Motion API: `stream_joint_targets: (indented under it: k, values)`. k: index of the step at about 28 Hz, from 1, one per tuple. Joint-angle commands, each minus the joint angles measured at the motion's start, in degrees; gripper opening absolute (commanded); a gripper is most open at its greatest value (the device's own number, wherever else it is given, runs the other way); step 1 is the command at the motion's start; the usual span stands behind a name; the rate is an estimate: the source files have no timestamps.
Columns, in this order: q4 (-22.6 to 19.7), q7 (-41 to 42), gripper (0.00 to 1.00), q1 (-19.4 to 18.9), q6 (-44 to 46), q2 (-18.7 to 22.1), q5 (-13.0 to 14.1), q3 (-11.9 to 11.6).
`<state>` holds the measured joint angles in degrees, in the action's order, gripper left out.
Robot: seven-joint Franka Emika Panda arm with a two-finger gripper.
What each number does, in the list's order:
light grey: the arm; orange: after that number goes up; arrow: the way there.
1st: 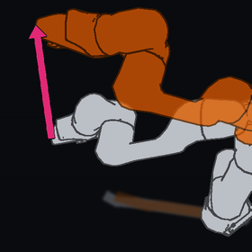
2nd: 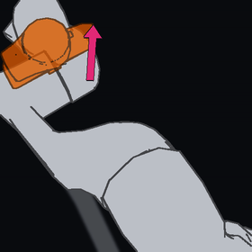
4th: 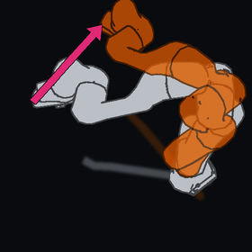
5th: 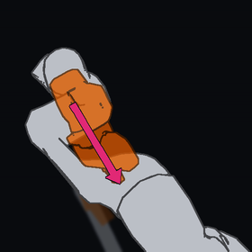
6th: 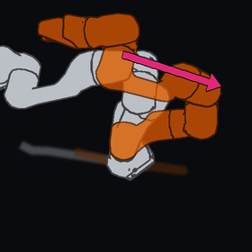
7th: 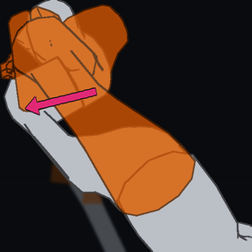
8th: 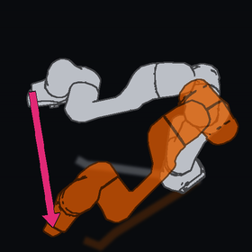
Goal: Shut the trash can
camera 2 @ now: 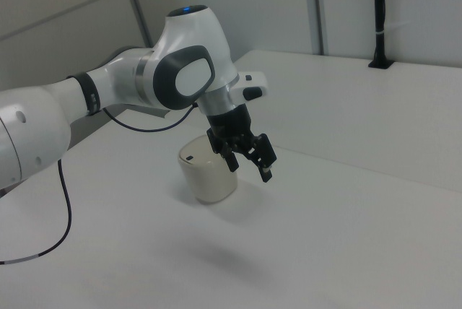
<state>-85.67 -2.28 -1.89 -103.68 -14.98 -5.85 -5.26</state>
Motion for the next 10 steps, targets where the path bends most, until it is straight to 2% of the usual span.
stream_joint_targets:
  k: [1,4,10]
  values:
    - [-0.2,1.66,1.0,-0.22,0.94,0.39,-0.04,-0.46]
    - [-0.11,1.66,1.0,1.18,0.5,0.39,0.31,-0.46]
    - [-0.11,1.66,1.0,1.19,0.59,0.31,0.13,-0.37]
